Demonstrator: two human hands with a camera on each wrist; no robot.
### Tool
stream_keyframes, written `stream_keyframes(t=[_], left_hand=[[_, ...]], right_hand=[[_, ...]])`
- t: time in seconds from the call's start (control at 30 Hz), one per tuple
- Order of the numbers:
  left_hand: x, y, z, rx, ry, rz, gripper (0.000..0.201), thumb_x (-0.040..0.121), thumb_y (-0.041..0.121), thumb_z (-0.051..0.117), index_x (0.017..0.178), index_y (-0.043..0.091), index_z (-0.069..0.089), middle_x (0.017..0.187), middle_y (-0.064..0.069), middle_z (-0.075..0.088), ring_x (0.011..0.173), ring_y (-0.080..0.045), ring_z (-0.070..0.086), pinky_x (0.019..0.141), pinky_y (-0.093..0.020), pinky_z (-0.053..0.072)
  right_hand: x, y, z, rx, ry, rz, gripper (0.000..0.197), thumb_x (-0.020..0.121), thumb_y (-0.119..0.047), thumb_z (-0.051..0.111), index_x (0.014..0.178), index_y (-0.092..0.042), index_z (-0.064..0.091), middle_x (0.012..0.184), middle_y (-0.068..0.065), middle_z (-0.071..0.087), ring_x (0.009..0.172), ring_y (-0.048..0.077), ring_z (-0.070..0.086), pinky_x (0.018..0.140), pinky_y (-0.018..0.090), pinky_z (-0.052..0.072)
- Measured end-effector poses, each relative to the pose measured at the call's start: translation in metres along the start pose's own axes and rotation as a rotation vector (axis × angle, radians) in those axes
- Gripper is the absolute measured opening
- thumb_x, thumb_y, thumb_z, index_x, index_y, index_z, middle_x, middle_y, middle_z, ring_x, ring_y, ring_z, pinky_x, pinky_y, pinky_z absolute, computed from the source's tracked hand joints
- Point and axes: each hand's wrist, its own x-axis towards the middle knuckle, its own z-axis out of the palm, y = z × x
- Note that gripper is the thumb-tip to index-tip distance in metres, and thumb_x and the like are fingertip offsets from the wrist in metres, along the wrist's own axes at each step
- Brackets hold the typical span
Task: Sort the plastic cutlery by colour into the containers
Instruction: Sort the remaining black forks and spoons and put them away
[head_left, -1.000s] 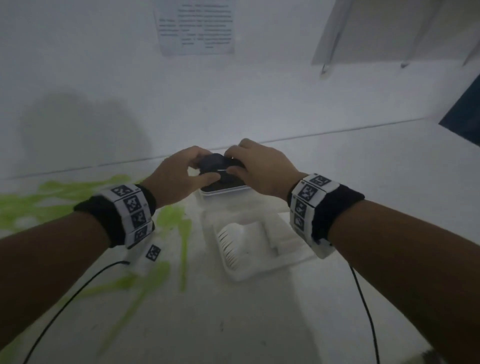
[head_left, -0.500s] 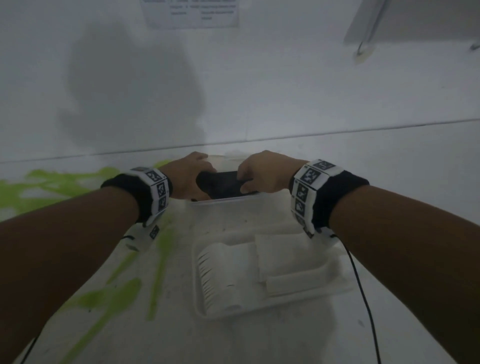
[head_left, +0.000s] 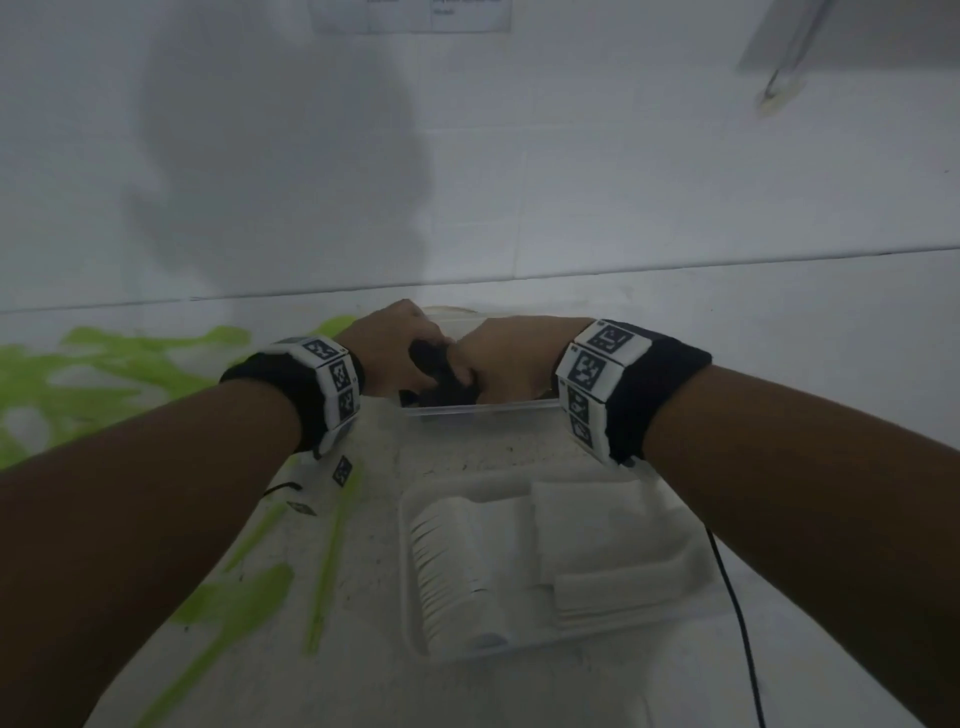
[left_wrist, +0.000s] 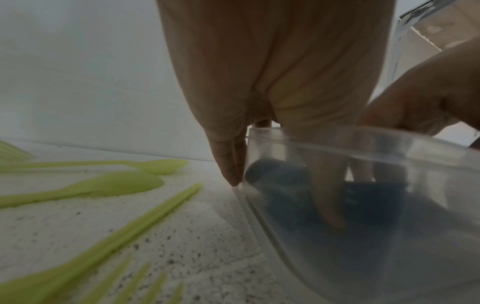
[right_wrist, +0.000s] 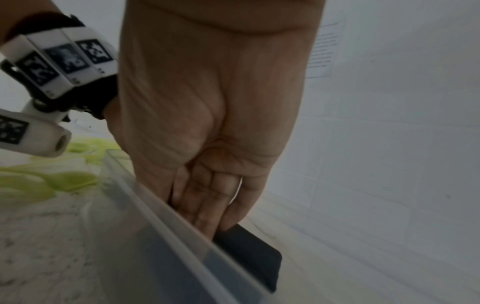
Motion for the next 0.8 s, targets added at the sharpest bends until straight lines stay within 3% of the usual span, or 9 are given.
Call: stream_keyframes(t=[0.07, 0.23, 0.37, 0.4, 0.5, 0.57, 0.67, 0.73, 0.8], left_hand=[[0.001, -0.001, -0.001, 0.023, -0.011, -0.006, 0.039, 0.086, 0.029, 0.077, 0.121, 0.013, 0.070, 0.127, -0.009, 0.056, 0.111, -0.019, 0.049, 0.091, -0.030, 0.043], [0.004, -0.005, -0.004, -0.024, -0.041, -0.008, 0.054, 0.080, 0.032, 0.085, 0.130, 0.020, 0.068, 0.127, -0.005, 0.054, 0.116, -0.024, 0.053, 0.095, -0.031, 0.042], [0.008, -0.008, -0.009, -0.063, -0.162, 0.057, 0.044, 0.087, 0.023, 0.080, 0.128, 0.011, 0.070, 0.111, -0.010, 0.065, 0.112, -0.030, 0.059, 0.075, -0.007, 0.038], [0.009, -0.008, -0.009, -0.055, -0.190, 0.067, 0.043, 0.091, 0.022, 0.076, 0.132, 0.009, 0.067, 0.114, -0.014, 0.064, 0.114, -0.033, 0.057, 0.077, -0.005, 0.036], [0.010, -0.007, -0.013, -0.026, -0.232, 0.040, 0.047, 0.101, 0.023, 0.062, 0.147, 0.015, 0.054, 0.141, -0.019, 0.052, 0.131, -0.033, 0.045, 0.093, -0.019, 0.030], [0.010, -0.005, -0.015, -0.011, -0.236, 0.050, 0.046, 0.102, 0.023, 0.060, 0.147, 0.017, 0.053, 0.145, -0.020, 0.050, 0.134, -0.034, 0.043, 0.097, -0.026, 0.026], [0.014, -0.010, -0.011, -0.058, -0.261, 0.077, 0.036, 0.097, 0.033, 0.067, 0.127, 0.012, 0.070, 0.125, -0.022, 0.060, 0.119, -0.038, 0.054, 0.100, -0.040, 0.037], [0.015, -0.019, -0.007, -0.096, -0.225, 0.121, 0.042, 0.086, 0.049, 0.067, 0.106, 0.013, 0.076, 0.106, -0.011, 0.064, 0.099, -0.028, 0.061, 0.091, -0.049, 0.048], [0.019, -0.029, 0.000, -0.168, -0.198, 0.143, 0.048, 0.080, 0.055, 0.066, 0.099, 0.011, 0.075, 0.100, -0.006, 0.066, 0.090, -0.025, 0.063, 0.085, -0.049, 0.052]], right_hand=[[-0.002, 0.000, 0.000, 0.051, 0.007, -0.002, 0.026, 0.099, -0.025, 0.059, 0.124, -0.016, 0.056, 0.113, 0.002, 0.053, 0.097, 0.027, 0.053, 0.083, 0.030, 0.036], [-0.006, -0.001, -0.004, 0.045, -0.025, 0.020, 0.032, 0.096, -0.026, 0.067, 0.128, -0.022, 0.064, 0.131, 0.007, 0.060, 0.097, 0.022, 0.050, 0.086, 0.027, 0.037], [-0.007, -0.004, -0.006, -0.017, -0.033, 0.037, 0.019, 0.096, -0.022, 0.064, 0.115, -0.020, 0.067, 0.120, 0.005, 0.064, 0.094, 0.022, 0.055, 0.079, 0.028, 0.039], [-0.007, -0.005, -0.007, -0.027, -0.039, 0.046, 0.014, 0.096, -0.020, 0.063, 0.110, -0.020, 0.067, 0.118, 0.005, 0.064, 0.096, 0.024, 0.058, 0.079, 0.030, 0.041], [-0.001, -0.008, -0.011, -0.028, -0.070, 0.082, 0.005, 0.097, -0.016, 0.061, 0.098, -0.020, 0.062, 0.110, 0.004, 0.062, 0.101, 0.026, 0.060, 0.082, 0.030, 0.043], [0.002, -0.009, -0.012, -0.040, -0.078, 0.092, 0.008, 0.096, -0.017, 0.061, 0.090, -0.021, 0.061, 0.098, 0.000, 0.060, 0.096, 0.025, 0.060, 0.079, 0.030, 0.044], [0.011, -0.018, -0.010, -0.097, -0.023, 0.041, 0.014, 0.097, -0.021, 0.061, 0.084, -0.024, 0.064, 0.082, -0.007, 0.053, 0.085, 0.021, 0.057, 0.073, 0.029, 0.042], [0.018, -0.027, -0.010, -0.119, -0.035, 0.024, 0.010, 0.098, -0.022, 0.061, 0.103, -0.019, 0.070, 0.093, -0.001, 0.058, 0.087, 0.021, 0.053, 0.077, 0.029, 0.040], [0.025, -0.033, -0.011, -0.101, -0.010, 0.050, 0.014, 0.097, -0.024, 0.065, 0.108, -0.016, 0.068, 0.105, 0.008, 0.065, 0.086, 0.020, 0.052, 0.076, 0.031, 0.041]])
